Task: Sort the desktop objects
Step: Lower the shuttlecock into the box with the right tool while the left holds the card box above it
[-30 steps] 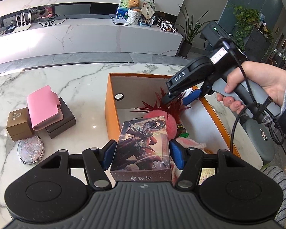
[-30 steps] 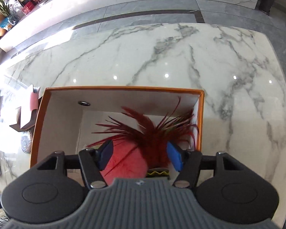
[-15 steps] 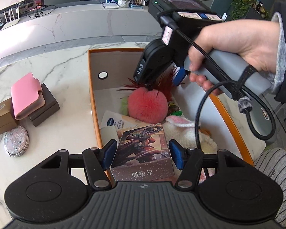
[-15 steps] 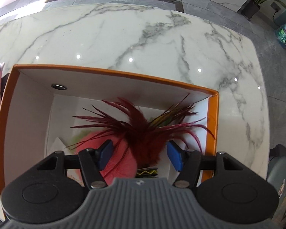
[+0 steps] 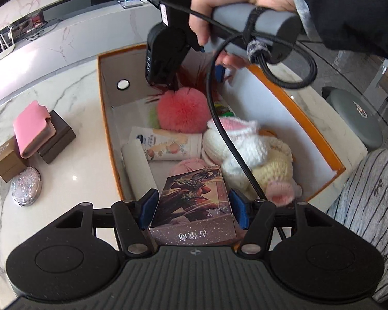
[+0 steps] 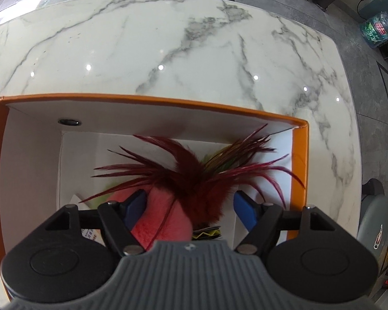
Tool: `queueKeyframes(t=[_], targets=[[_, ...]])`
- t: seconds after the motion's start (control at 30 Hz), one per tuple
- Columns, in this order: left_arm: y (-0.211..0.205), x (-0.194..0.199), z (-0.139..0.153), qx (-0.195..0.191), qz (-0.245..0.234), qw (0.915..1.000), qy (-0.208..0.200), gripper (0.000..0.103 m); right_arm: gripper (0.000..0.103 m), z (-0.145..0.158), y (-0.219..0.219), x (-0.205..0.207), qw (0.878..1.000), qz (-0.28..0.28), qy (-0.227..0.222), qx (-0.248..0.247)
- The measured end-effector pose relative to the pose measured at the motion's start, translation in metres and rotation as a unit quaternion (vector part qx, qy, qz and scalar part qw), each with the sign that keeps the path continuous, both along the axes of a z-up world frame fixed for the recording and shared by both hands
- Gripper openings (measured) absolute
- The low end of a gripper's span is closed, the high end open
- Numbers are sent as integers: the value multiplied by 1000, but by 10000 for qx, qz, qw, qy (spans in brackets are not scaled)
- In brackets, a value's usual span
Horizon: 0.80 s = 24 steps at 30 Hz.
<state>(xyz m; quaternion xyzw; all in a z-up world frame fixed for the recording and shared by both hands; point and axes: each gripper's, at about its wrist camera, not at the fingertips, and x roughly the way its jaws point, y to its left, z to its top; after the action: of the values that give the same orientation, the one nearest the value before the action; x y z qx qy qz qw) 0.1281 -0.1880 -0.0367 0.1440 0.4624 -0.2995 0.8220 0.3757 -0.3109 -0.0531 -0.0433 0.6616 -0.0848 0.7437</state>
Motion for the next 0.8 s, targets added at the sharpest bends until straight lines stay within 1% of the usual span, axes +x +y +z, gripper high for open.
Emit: queueKeyframes(t=[0.07, 0.1, 0.17, 0.23, 0.27, 0.3, 0.4, 0.47, 0.67, 0.73, 0.8], targets=[[-7, -7, -1, 297, -180, 9993, -164, 69, 76, 0, 2, -1, 9999, 107, -3, -41], [-9, -8, -1, 336, -192, 9991, -180, 70, 76, -1, 2, -1, 9999, 138, 12, -56], [-8, -8, -1, 284, -223, 9992, -143, 70, 76, -1, 2, -1, 9999, 148, 20, -49], [-7, -9, -1, 304, -259, 9991, -165, 70, 77, 0, 0, -1, 9999, 142, 41, 30], [-6, -9, 0, 304, -233, 9992, -112, 70, 77, 0, -1, -1, 9999, 128, 44, 84], [-4, -7, 2, 269, -198, 9994, -34, 70, 77, 1, -3, -1, 9998, 109, 47, 134], [6, -2, 13, -2, -36, 9999, 158, 72, 77, 3, -5, 0, 9997, 79, 57, 242], [12, 2, 21, -64, 86, 9995, 313, 74, 78, 4, -6, 0, 9996, 74, 58, 276], [33, -3, 49, -122, 99, 9996, 245, 77, 83, 3, -5, 0, 9994, 122, 83, 301], [46, -6, 57, -266, 123, 9991, 301, 77, 85, 2, -4, 0, 9995, 115, 88, 279], [62, -8, 66, -478, 272, 9980, 305, 77, 87, 2, -3, 1, 9996, 51, 59, 265]])
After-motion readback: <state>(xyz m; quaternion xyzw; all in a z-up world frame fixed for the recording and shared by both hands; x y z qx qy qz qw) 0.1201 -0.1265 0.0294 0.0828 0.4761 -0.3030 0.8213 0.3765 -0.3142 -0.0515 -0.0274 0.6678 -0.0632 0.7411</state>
